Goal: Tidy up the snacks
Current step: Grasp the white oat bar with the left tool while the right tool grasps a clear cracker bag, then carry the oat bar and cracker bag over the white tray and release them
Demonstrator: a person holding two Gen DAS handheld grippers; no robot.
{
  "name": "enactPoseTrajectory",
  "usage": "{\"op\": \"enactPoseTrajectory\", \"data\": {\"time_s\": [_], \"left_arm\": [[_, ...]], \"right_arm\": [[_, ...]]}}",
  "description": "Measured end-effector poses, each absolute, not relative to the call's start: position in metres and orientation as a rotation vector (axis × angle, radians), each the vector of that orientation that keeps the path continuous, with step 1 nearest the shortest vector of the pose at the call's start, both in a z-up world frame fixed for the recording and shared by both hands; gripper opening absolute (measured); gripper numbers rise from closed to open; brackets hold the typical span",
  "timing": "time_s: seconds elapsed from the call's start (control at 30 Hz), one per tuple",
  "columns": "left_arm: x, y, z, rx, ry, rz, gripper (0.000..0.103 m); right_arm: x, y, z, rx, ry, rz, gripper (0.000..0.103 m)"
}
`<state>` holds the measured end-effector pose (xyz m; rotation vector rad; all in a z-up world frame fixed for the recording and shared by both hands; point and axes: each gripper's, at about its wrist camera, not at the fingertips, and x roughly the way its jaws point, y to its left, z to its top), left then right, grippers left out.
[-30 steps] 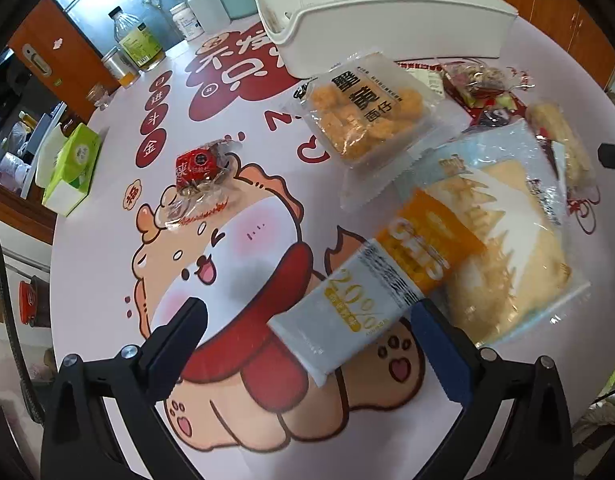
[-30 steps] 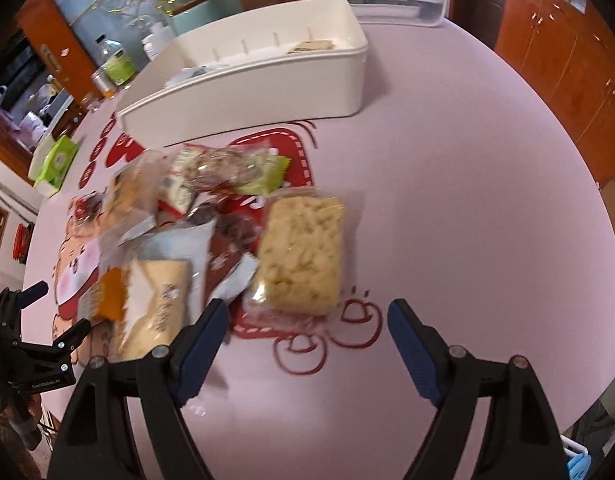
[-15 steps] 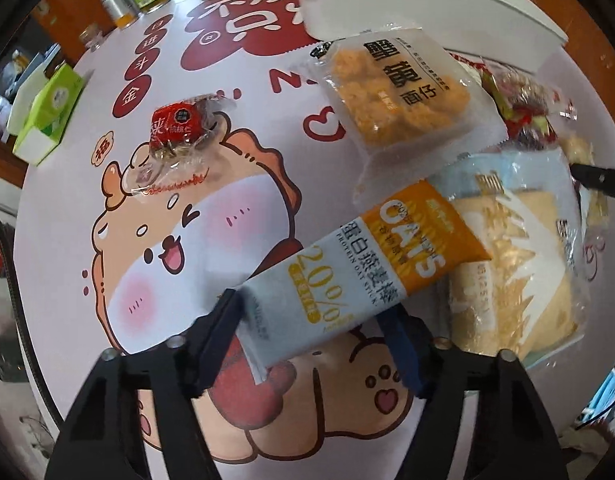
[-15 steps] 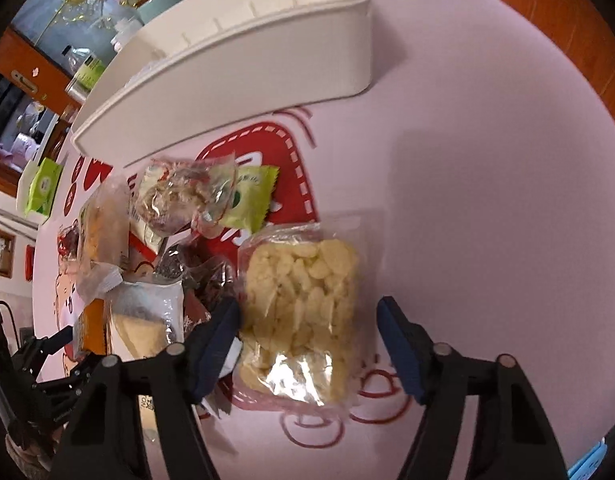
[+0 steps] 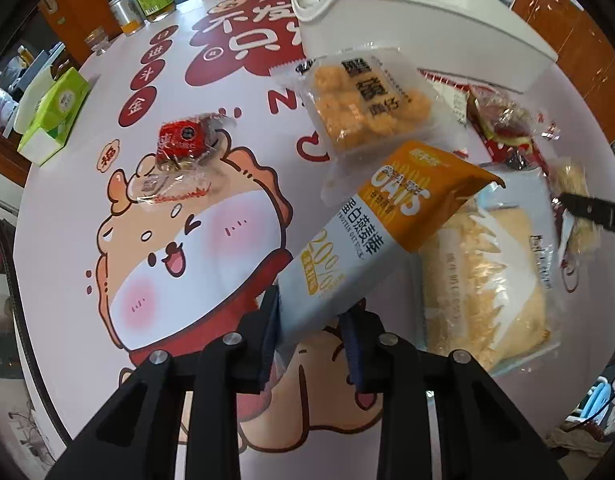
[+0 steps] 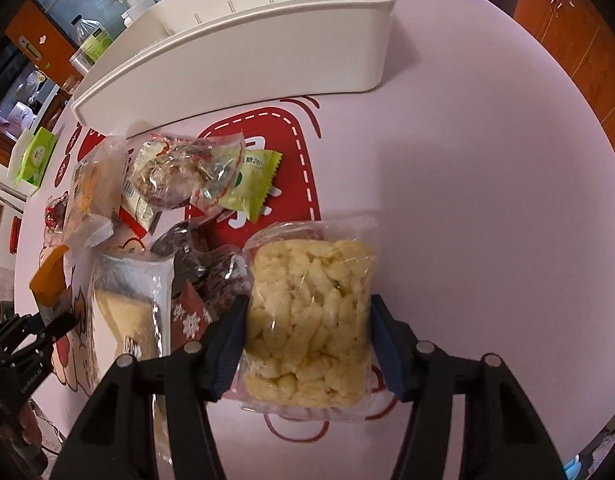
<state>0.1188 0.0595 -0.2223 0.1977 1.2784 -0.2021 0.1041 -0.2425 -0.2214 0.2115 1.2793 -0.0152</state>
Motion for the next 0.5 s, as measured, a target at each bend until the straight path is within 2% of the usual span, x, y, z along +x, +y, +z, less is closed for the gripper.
{"op": "enactPoseTrajectory", "data": {"time_s": [0.23, 0.5], "left_arm": [[0.105, 0.049, -0.181, 0.177, 1.198, -0.263, 0.028], [0.123, 0.013, -0.106, 0.172, 1.031, -0.371, 0.028]], "right_arm": [[0.085, -0.245, -0.199, 0.208, 1.227, -0.018, 0.058], [0.085, -0.249, -0.138, 0.232, 1.084, 0.029, 0.058]]}}
